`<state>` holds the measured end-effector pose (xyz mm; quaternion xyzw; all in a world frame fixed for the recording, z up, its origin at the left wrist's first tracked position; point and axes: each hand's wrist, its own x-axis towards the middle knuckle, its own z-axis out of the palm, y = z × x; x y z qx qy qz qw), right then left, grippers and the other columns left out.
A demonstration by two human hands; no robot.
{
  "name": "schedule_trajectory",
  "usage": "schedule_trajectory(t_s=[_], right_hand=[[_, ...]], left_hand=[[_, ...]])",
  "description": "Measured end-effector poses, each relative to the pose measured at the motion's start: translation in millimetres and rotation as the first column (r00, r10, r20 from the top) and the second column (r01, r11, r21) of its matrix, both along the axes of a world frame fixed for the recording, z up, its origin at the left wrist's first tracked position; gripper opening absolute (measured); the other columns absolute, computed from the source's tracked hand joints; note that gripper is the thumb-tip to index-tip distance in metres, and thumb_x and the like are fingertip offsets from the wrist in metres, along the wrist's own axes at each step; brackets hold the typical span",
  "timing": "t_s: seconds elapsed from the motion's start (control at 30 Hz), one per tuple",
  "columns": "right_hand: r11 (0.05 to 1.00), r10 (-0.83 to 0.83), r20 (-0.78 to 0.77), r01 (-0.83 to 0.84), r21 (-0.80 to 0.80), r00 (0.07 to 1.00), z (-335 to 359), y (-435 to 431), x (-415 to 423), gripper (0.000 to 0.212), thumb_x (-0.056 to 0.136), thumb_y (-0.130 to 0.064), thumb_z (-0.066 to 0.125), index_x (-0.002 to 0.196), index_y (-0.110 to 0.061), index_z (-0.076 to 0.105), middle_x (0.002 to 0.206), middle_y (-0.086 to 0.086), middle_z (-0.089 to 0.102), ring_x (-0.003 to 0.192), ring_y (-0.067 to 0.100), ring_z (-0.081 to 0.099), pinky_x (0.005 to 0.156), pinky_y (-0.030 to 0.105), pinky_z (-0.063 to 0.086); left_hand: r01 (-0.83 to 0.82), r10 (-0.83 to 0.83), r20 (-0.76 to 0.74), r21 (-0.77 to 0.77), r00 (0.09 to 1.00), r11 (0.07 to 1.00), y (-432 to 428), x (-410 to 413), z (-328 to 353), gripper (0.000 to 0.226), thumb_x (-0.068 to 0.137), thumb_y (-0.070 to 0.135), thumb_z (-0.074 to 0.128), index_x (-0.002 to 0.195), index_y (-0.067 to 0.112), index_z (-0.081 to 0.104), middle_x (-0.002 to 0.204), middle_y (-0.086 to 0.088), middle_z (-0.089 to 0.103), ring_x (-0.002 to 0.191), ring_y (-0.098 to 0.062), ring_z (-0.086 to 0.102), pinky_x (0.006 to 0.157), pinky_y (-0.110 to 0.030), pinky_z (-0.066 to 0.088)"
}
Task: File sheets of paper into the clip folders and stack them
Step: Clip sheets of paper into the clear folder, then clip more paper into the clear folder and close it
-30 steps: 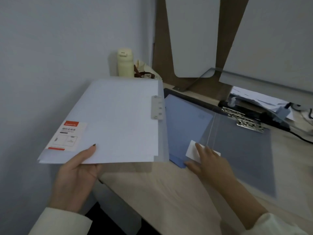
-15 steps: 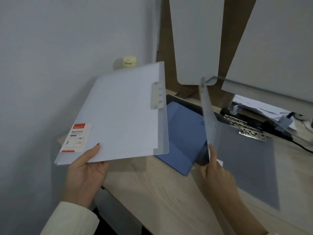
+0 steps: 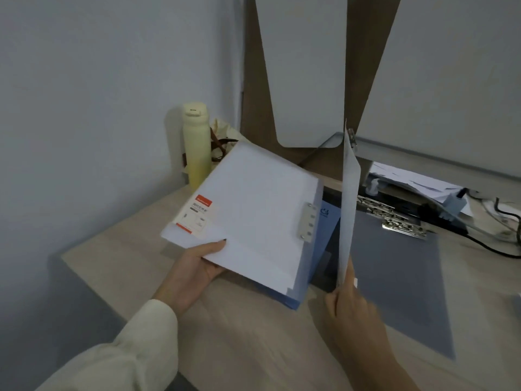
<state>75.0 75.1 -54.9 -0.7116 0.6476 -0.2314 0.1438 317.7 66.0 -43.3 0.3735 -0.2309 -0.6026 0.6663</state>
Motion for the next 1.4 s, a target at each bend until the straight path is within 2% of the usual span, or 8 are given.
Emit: schedule_trajectory(t_s=[0.4, 0.57, 0.77, 0.9, 1.03, 1.13, 1.3, 1.4], right_hand=[[1.0, 0.008, 0.032, -0.007, -0.015, 0.999, 8, -1, 5, 0.073, 0.091, -0.017, 0.038, 0.115, -0.042, -0.026, 0.057, -0.009, 0.039, 0.042, 0.005, 0.036, 0.038, 0.016, 0.031], [0.997, 0.038, -0.014, -0.039, -0.066, 0.999, -3, -6, -1, 0.076, 0.069, -0.012, 0.047, 0.142, -0.012, 0.024, 0.046, -0.02, 0.019, 0.025, 0.003, 0.009, 0.02, 0.015, 0.016], [0.995, 0.066, -0.127, -0.074, -0.062, 0.99, -5, -3, -1, 0.074, 0.085, -0.017, 0.041, 0.14, -0.028, -0.007, 0.059, -0.008, 0.043, 0.037, 0.008, 0.03, 0.033, 0.016, 0.025], [0.997, 0.066, -0.223, -0.075, -0.031, 0.973, -7, -6, -1, 0.066, 0.078, -0.028, 0.044, 0.142, -0.016, 0.032, 0.06, -0.007, 0.051, 0.032, 0.01, 0.021, 0.026, 0.015, 0.007], [0.992, 0.112, -0.343, -0.125, -0.015, 0.933, -18, -5, 0, 0.05, 0.074, -0.04, 0.041, 0.115, -0.018, 0.06, 0.067, -0.004, 0.058, 0.037, 0.012, 0.049, 0.035, 0.014, 0.015], [0.991, 0.116, -0.432, -0.131, -0.006, 0.894, -23, -4, 0, 0.043, 0.069, -0.038, 0.048, 0.101, -0.018, 0.067, 0.065, 0.0, 0.057, 0.039, 0.014, 0.054, 0.035, 0.02, 0.019], [0.982, 0.168, -0.469, -0.191, -0.003, 0.867, -16, -1, -4, 0.043, 0.071, -0.041, 0.039, 0.095, -0.021, 0.07, 0.06, 0.001, 0.059, 0.039, 0.014, 0.056, 0.036, 0.02, 0.019], [0.978, 0.191, -0.397, -0.209, -0.003, 0.898, -3, 4, -22, 0.037, 0.088, -0.041, 0.031, 0.102, -0.023, 0.061, 0.081, 0.001, 0.064, 0.066, 0.021, 0.066, 0.047, 0.026, 0.032]], left_hand=[[0.171, -0.172, -0.01, 0.188, 0.985, 0.967, -35, -4, -21, 0.043, 0.085, -0.002, 0.055, 0.125, 0.013, 0.052, 0.118, -0.012, 0.066, 0.108, -0.029, 0.062, 0.084, -0.041, 0.055], [0.018, -0.039, 0.076, 0.259, 0.996, 0.966, -39, -10, -18, 0.028, 0.088, -0.001, 0.055, 0.108, 0.018, 0.054, 0.11, -0.008, 0.065, 0.1, -0.023, 0.061, 0.08, -0.037, 0.055], [-0.012, -0.073, 0.257, 0.315, 0.964, 0.949, -33, -11, -16, 0.033, 0.087, 0.008, 0.061, 0.116, 0.019, 0.049, 0.106, -0.005, 0.066, 0.096, -0.019, 0.063, 0.08, -0.035, 0.051], [0.01, -0.18, 0.392, 0.399, 0.902, 0.917, -22, -11, -9, 0.027, 0.087, 0.022, 0.062, 0.112, 0.017, 0.052, 0.101, -0.01, 0.069, 0.089, -0.023, 0.068, 0.071, -0.032, 0.056], [0.058, -0.41, 0.541, 0.552, 0.735, 0.832, -4, -12, 0, 0.032, 0.091, 0.035, 0.054, 0.09, 0.005, 0.067, 0.073, -0.006, 0.075, 0.06, -0.011, 0.069, 0.054, -0.022, 0.049], [0.006, -0.335, 0.552, 0.513, 0.764, 0.858, 7, -18, 2, 0.03, 0.094, 0.027, 0.05, 0.077, 0.007, 0.065, 0.059, -0.002, 0.071, 0.043, -0.006, 0.06, 0.049, -0.021, 0.038], [0.045, -0.256, 0.563, 0.361, 0.786, 0.931, 27, -42, 11, 0.021, 0.095, 0.015, 0.046, 0.085, 0.01, 0.064, 0.063, 0.002, 0.072, 0.051, -0.004, 0.063, 0.055, -0.023, 0.041], [0.134, -0.304, 0.571, 0.32, 0.763, 0.938, 32, -67, 18, 0.021, 0.095, 0.012, 0.045, 0.085, 0.01, 0.064, 0.068, 0.002, 0.073, 0.056, -0.003, 0.064, 0.052, -0.019, 0.044]])
